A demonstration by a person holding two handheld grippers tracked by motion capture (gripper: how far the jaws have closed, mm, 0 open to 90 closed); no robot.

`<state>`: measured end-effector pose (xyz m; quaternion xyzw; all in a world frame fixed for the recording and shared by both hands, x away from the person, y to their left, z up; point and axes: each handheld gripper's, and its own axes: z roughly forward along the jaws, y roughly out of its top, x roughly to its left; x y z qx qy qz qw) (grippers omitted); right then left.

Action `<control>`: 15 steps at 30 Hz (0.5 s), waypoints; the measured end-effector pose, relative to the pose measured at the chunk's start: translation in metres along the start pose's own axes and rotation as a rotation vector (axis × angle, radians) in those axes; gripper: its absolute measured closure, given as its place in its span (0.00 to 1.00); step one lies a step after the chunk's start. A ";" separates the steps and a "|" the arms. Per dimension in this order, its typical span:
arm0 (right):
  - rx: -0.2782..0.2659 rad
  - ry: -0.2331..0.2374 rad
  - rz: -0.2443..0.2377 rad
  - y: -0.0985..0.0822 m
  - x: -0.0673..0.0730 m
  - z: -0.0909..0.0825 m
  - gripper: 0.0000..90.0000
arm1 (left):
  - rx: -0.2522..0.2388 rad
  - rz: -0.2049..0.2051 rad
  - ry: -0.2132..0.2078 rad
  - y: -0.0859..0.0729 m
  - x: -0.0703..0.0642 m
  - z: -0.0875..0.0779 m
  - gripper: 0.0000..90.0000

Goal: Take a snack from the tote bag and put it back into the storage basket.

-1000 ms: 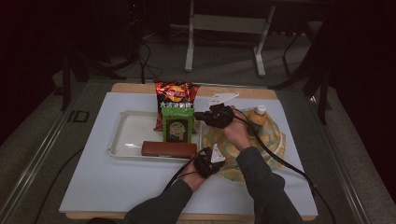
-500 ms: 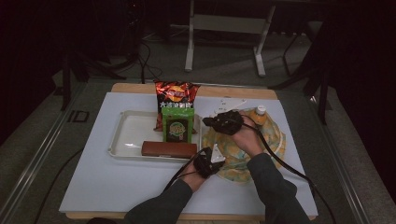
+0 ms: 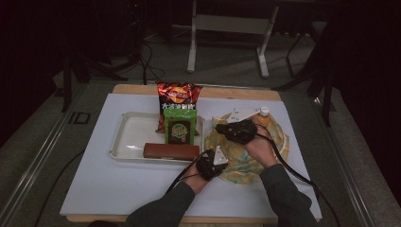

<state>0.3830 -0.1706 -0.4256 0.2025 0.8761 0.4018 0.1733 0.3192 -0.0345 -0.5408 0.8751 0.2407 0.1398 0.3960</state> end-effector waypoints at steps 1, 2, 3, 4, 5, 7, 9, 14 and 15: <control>0.003 -0.004 0.002 -0.003 0.000 -0.001 0.93 | 0.001 0.001 0.001 0.000 0.000 0.000 0.98; 0.005 -0.003 0.005 -0.006 0.000 -0.003 0.94 | 0.001 0.001 -0.001 0.000 0.000 0.000 0.98; 0.005 -0.003 0.005 -0.006 0.000 -0.003 0.94 | 0.001 0.001 -0.001 0.000 0.000 0.000 0.98; 0.007 -0.004 0.009 -0.008 0.000 -0.005 0.94 | 0.001 0.001 0.000 0.000 0.000 0.000 0.98; 0.014 -0.008 0.020 -0.014 0.001 -0.009 0.94 | 0.001 0.002 0.000 0.000 0.000 0.000 0.98; 0.019 -0.010 0.031 -0.020 0.000 -0.012 0.94 | 0.001 0.002 0.000 0.000 0.000 0.000 0.98; 0.020 -0.008 0.043 -0.027 0.001 -0.016 0.94 | 0.001 0.002 0.000 0.000 0.000 0.000 0.98; 0.055 -0.016 0.064 -0.045 0.000 -0.020 0.94 | 0.002 0.001 -0.002 0.000 0.000 0.000 0.98; 0.062 -0.017 0.069 -0.048 0.001 -0.020 0.95 | 0.000 0.000 -0.002 0.000 0.000 0.000 0.98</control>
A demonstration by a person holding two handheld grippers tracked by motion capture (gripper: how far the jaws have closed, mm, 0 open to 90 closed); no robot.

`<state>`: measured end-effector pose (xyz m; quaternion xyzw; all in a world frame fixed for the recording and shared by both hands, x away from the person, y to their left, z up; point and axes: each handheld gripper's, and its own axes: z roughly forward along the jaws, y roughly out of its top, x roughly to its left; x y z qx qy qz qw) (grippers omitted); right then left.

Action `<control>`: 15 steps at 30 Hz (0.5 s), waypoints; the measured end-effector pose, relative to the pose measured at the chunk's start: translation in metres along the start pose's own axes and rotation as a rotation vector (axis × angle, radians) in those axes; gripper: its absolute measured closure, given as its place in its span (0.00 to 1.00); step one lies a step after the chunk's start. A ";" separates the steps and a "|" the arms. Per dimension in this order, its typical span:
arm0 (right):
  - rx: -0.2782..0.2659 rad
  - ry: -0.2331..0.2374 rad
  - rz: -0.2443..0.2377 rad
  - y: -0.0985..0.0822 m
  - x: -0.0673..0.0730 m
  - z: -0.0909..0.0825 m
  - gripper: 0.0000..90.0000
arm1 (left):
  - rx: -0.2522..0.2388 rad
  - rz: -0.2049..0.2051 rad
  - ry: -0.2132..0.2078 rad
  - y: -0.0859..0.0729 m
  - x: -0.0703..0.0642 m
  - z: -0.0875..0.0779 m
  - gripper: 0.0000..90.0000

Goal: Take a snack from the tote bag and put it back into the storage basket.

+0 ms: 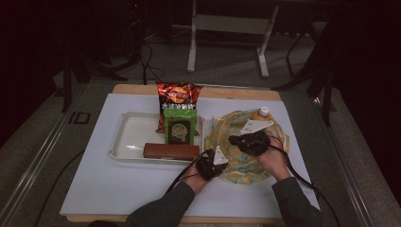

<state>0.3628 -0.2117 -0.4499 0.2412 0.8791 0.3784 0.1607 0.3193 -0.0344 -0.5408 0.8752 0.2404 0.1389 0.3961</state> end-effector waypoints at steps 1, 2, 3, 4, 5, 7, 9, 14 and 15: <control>0.004 -0.003 0.005 -0.003 0.000 0.000 0.95 | 0.001 0.002 0.000 0.000 0.000 0.000 0.98; 0.009 -0.005 0.006 -0.005 0.000 -0.001 0.95 | 0.001 0.002 0.000 0.000 0.000 0.000 0.98; 0.014 -0.007 0.009 -0.008 0.001 -0.001 0.95 | 0.000 0.001 0.001 0.000 0.000 0.000 0.98; 0.016 -0.011 0.008 -0.010 0.002 -0.002 0.95 | 0.001 0.003 0.002 0.000 0.000 0.000 0.98; 0.019 -0.014 0.007 -0.012 0.002 -0.003 0.95 | 0.001 0.001 0.000 0.000 0.000 0.000 0.98; 0.020 -0.016 0.009 -0.016 0.005 -0.005 0.96 | 0.001 0.001 0.001 0.000 0.000 0.000 0.98; 0.021 -0.017 0.010 -0.021 0.008 -0.007 0.97 | 0.000 0.000 0.001 0.000 0.000 0.000 0.98; 0.038 -0.021 0.005 -0.036 0.022 -0.008 0.98 | 0.000 0.001 0.000 0.000 0.000 0.000 0.98; 0.040 -0.021 0.001 -0.038 0.025 -0.008 0.98 | 0.000 0.002 0.001 0.000 0.000 0.000 0.98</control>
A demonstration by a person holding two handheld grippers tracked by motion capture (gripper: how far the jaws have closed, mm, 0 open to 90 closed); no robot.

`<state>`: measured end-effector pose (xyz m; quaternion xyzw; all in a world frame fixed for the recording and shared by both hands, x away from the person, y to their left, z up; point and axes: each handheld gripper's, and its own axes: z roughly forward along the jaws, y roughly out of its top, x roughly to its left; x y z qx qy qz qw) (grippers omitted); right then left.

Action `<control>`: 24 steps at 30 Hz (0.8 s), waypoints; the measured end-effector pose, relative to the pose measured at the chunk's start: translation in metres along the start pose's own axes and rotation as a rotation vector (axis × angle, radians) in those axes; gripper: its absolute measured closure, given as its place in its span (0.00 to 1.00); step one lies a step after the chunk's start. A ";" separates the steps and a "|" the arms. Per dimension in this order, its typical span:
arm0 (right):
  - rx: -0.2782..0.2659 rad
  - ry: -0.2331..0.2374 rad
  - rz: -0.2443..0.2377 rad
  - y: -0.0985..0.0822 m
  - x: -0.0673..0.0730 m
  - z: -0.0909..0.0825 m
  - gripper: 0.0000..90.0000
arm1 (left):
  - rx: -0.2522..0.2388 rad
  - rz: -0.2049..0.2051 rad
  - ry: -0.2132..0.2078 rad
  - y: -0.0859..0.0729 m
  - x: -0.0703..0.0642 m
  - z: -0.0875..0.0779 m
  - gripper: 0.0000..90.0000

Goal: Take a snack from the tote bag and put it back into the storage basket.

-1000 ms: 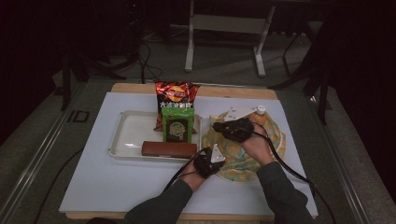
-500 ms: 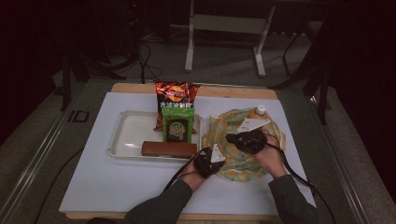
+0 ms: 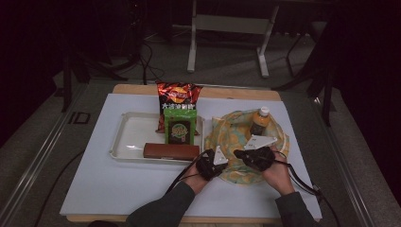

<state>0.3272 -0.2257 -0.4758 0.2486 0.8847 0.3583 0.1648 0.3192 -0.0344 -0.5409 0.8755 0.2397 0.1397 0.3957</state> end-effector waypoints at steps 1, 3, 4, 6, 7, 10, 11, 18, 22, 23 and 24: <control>0.002 0.000 -0.001 -0.003 0.002 0.000 0.98 | 0.000 0.001 0.001 0.000 0.000 0.000 0.98; 0.012 -0.004 0.002 -0.008 0.004 0.000 0.98 | 0.000 0.000 0.001 0.000 0.000 0.000 0.98; 0.016 -0.007 0.001 -0.010 0.004 0.000 0.98 | 0.000 0.001 0.001 0.000 0.000 0.000 0.98; 0.020 -0.013 0.011 -0.016 0.004 -0.001 0.98 | 0.001 0.001 -0.001 0.000 0.000 0.000 0.98; 0.018 -0.014 0.022 -0.018 0.004 -0.001 0.99 | 0.002 0.002 -0.001 0.000 0.000 0.000 0.98; 0.027 -0.020 0.038 -0.027 0.002 -0.001 0.99 | 0.003 0.002 -0.001 0.000 0.000 0.000 0.98; 0.034 -0.025 0.042 -0.029 0.003 0.000 0.99 | 0.003 0.001 -0.002 0.000 0.000 0.000 0.98; 0.057 -0.032 0.074 -0.046 0.004 0.012 0.98 | 0.003 0.000 -0.002 0.000 0.000 0.000 0.97; 0.054 -0.026 0.096 -0.051 0.004 0.017 0.98 | 0.005 0.002 -0.001 0.000 0.001 0.000 0.97; 0.057 -0.026 0.093 -0.052 0.005 0.019 0.98 | 0.005 0.002 -0.001 0.000 0.001 0.000 0.97; 0.059 -0.027 0.093 -0.053 0.005 0.020 0.98 | 0.004 0.002 -0.001 0.000 0.001 0.000 0.96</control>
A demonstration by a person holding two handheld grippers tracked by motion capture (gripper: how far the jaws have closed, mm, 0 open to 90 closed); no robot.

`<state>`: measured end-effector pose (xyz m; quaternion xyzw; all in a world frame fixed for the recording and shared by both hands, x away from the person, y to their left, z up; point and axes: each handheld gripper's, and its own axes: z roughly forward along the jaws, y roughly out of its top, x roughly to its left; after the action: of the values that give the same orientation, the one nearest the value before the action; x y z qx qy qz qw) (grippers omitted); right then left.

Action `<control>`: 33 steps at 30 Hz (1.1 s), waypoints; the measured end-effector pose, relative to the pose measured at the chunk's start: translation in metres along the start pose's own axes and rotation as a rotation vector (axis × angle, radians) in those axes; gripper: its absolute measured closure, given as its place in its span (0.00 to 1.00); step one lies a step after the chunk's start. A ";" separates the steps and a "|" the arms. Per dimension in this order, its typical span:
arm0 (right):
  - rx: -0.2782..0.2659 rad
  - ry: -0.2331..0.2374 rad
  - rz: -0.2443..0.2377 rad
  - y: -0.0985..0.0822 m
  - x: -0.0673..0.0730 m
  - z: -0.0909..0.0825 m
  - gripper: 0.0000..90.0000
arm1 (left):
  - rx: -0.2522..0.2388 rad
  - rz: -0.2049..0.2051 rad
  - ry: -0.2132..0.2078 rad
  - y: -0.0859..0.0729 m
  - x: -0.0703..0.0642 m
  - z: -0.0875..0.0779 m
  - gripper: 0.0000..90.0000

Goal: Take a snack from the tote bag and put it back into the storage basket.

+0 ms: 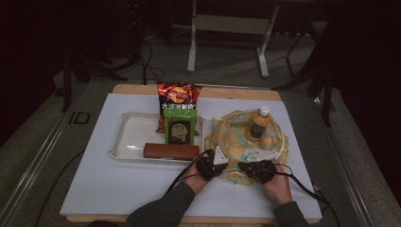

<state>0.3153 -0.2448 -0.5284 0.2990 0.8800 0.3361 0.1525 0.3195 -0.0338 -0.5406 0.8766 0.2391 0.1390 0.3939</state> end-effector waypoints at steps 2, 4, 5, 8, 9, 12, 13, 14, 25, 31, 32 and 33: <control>-0.018 0.007 0.003 -0.002 -0.001 0.001 0.97 | -0.001 0.001 0.001 0.000 0.000 0.000 0.96; -0.030 0.010 0.007 -0.004 -0.001 0.001 0.97 | 0.000 0.002 0.002 0.000 0.000 0.000 0.96; -0.038 0.009 0.008 -0.005 -0.002 0.001 0.97 | -0.001 0.001 0.002 0.000 0.000 0.000 0.95; -0.055 0.016 0.021 -0.008 -0.003 0.001 0.97 | -0.001 -0.004 0.000 0.000 0.000 0.000 0.93; -0.060 0.020 0.025 -0.008 -0.003 0.001 0.97 | -0.001 -0.005 0.000 0.000 0.000 0.000 0.93; -0.084 0.036 0.051 -0.012 -0.005 0.001 0.98 | -0.006 -0.002 0.003 0.000 0.000 0.000 0.90; -0.093 0.040 0.058 -0.013 -0.006 0.001 0.98 | -0.007 -0.005 0.000 0.000 0.000 -0.001 0.89; -0.098 0.045 0.065 -0.014 -0.007 0.001 0.98 | -0.010 -0.013 -0.006 0.000 0.001 -0.001 0.89; -0.105 0.057 0.074 -0.015 -0.008 0.002 0.97 | -0.069 -0.050 -0.042 0.005 0.003 -0.010 0.85; -0.107 0.061 0.082 -0.015 -0.008 0.002 0.97 | -0.095 -0.054 -0.060 0.013 0.005 -0.018 0.82; -0.107 0.062 0.085 -0.015 -0.008 0.002 0.97 | -0.099 -0.055 -0.061 0.014 0.006 -0.019 0.82; -0.108 0.063 0.086 -0.015 -0.009 0.002 0.97 | -0.103 -0.056 -0.061 0.015 0.006 -0.020 0.82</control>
<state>0.3163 -0.2584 -0.5392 0.3170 0.8514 0.3984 0.1261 0.3207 -0.0266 -0.5154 0.8520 0.2440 0.1132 0.4492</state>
